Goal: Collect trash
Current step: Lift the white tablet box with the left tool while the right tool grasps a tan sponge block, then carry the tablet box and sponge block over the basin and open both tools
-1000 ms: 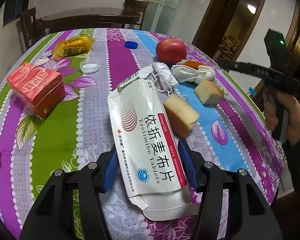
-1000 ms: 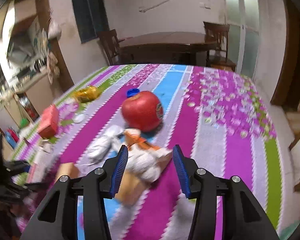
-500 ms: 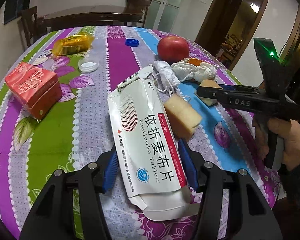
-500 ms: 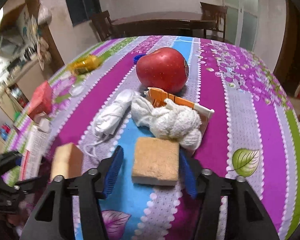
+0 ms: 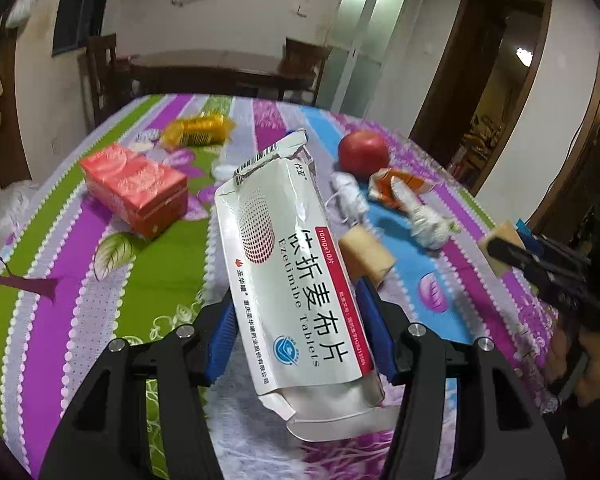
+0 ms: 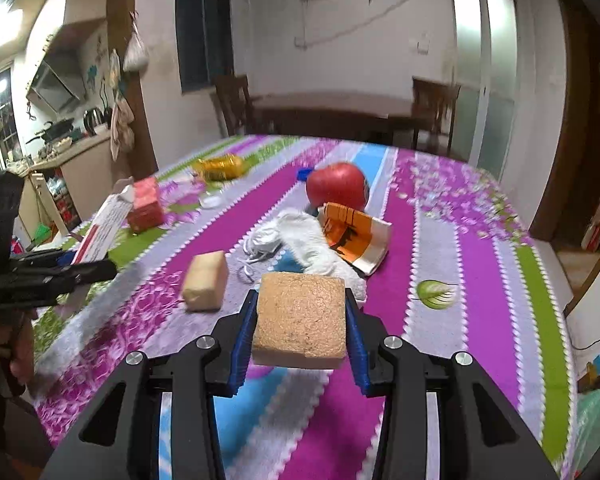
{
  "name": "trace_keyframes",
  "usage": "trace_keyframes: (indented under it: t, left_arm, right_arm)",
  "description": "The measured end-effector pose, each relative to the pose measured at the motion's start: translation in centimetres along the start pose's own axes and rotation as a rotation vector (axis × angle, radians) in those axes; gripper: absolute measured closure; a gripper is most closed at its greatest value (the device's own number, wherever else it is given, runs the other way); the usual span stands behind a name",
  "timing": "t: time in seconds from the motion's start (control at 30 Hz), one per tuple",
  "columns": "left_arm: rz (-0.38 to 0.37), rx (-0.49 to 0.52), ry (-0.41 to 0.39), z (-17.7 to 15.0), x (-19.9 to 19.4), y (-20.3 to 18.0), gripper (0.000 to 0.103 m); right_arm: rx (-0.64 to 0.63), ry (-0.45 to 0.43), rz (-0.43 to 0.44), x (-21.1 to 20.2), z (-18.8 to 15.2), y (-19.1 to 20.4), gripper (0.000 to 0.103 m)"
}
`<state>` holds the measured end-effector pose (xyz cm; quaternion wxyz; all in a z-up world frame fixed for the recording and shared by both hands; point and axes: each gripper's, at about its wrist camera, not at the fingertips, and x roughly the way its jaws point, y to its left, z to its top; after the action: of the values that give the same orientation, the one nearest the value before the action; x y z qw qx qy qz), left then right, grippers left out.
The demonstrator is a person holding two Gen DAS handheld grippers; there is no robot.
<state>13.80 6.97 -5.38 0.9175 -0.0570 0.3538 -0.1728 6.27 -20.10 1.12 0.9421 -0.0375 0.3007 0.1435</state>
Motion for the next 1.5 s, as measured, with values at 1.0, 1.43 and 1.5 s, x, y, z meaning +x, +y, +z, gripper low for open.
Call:
trace_keyframes:
  t: [1.0, 1.43, 1.5]
  left_arm:
    - [-0.418, 0.427, -0.024, 3.5, 3.2, -34.5, 0.049]
    - [-0.526, 0.585, 0.17, 1.1, 9.3, -46.7, 0.049]
    - [-0.526, 0.592, 0.196, 0.7, 10.3, -47.5, 0.049]
  right_arm:
    - [0.139, -0.202, -0.519, -27.6, -5.0, -20.3, 0.061]
    - [0.309, -0.016, -0.584, -31.5, -10.9, -34.0, 0.061]
    - [0.338, 0.012, -0.57, -31.0, -11.8, -35.5, 0.061]
